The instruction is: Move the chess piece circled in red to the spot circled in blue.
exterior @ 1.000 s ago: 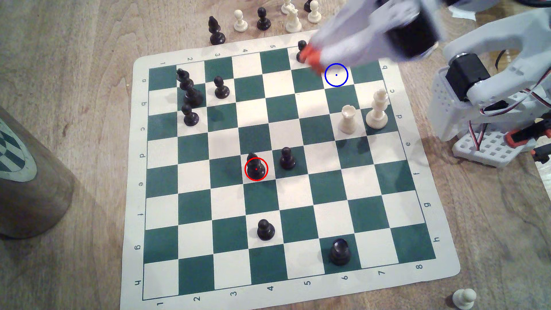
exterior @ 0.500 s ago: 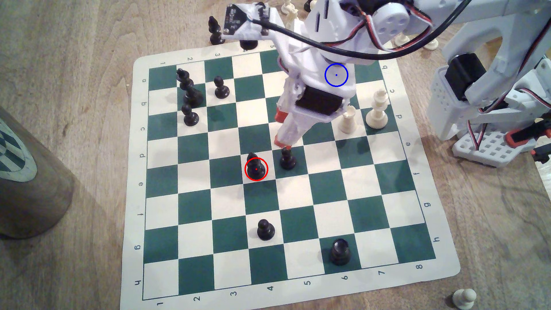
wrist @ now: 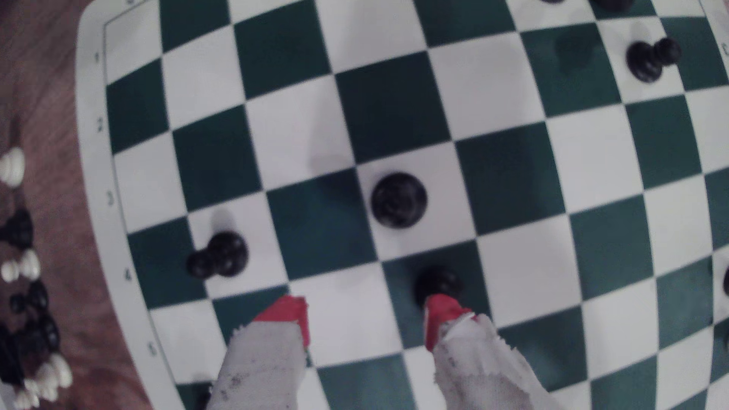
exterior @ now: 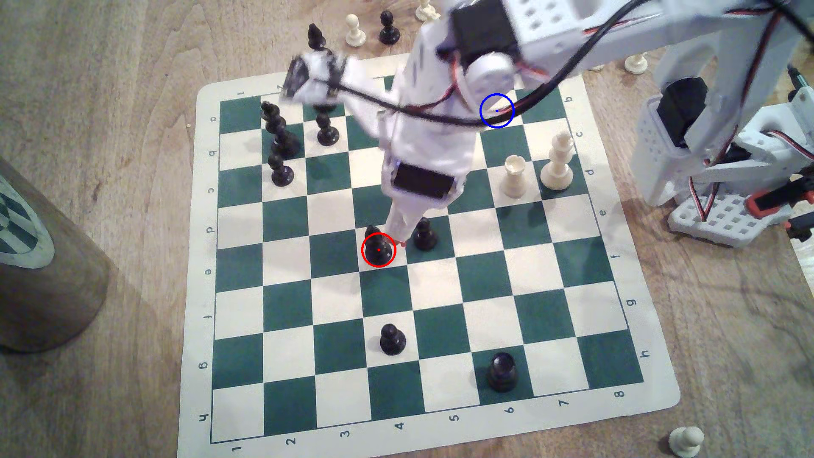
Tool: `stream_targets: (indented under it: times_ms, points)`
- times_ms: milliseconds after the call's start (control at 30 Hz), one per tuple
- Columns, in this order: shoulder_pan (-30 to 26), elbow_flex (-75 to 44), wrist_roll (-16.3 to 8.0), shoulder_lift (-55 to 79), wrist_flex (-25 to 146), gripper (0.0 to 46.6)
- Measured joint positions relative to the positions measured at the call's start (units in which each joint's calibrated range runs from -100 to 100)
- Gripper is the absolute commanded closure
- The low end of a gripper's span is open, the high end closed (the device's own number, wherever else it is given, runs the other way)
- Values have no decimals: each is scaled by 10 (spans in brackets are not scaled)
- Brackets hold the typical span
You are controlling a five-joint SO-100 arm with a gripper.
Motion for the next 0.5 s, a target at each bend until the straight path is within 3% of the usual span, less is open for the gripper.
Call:
stream_targets:
  times_ms: [500]
  points:
    - [3, -7, 1, 107, -76, 294]
